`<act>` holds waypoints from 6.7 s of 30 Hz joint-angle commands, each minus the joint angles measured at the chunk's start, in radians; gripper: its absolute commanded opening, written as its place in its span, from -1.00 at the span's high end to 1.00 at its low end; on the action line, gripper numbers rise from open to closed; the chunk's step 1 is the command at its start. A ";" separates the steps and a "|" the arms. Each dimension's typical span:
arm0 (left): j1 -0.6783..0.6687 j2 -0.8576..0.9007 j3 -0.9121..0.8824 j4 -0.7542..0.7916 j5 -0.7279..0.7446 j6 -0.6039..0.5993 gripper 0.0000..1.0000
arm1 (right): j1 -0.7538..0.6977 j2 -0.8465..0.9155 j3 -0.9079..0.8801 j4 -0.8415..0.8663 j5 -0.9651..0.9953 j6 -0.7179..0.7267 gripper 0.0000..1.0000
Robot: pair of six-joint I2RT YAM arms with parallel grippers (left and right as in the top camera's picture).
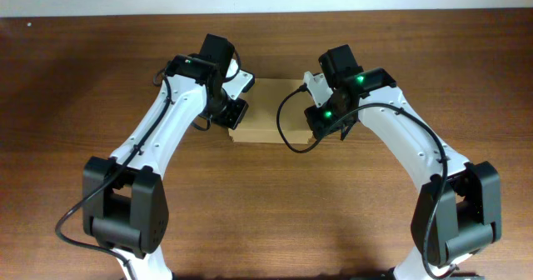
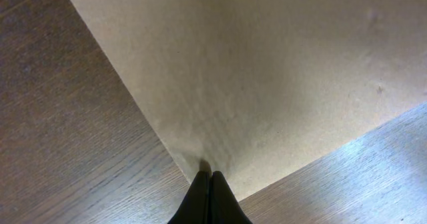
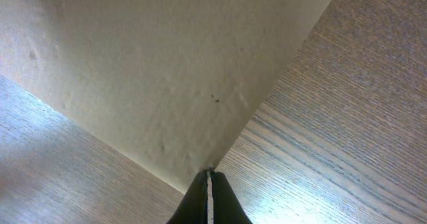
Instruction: Pack container
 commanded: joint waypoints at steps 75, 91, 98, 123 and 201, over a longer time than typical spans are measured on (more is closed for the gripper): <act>0.282 -0.035 0.618 -0.192 -0.293 -0.098 -1.00 | -0.290 -0.063 0.665 -0.297 0.196 -0.040 -0.98; 0.282 -0.035 0.618 -0.192 -0.293 -0.098 -0.99 | -0.333 -0.642 0.094 0.169 0.195 -0.040 -0.99; 0.282 -0.035 0.618 -0.192 -0.293 -0.098 -1.00 | -0.425 -1.037 -0.326 0.280 0.196 -0.041 -0.98; 0.282 -0.035 0.618 -0.192 -0.293 -0.098 -0.99 | -0.459 -1.514 -0.865 0.280 0.195 -0.040 -0.98; 0.282 -0.035 0.618 -0.192 -0.293 -0.098 -1.00 | -0.459 -1.827 -1.294 0.385 0.112 -0.040 -0.98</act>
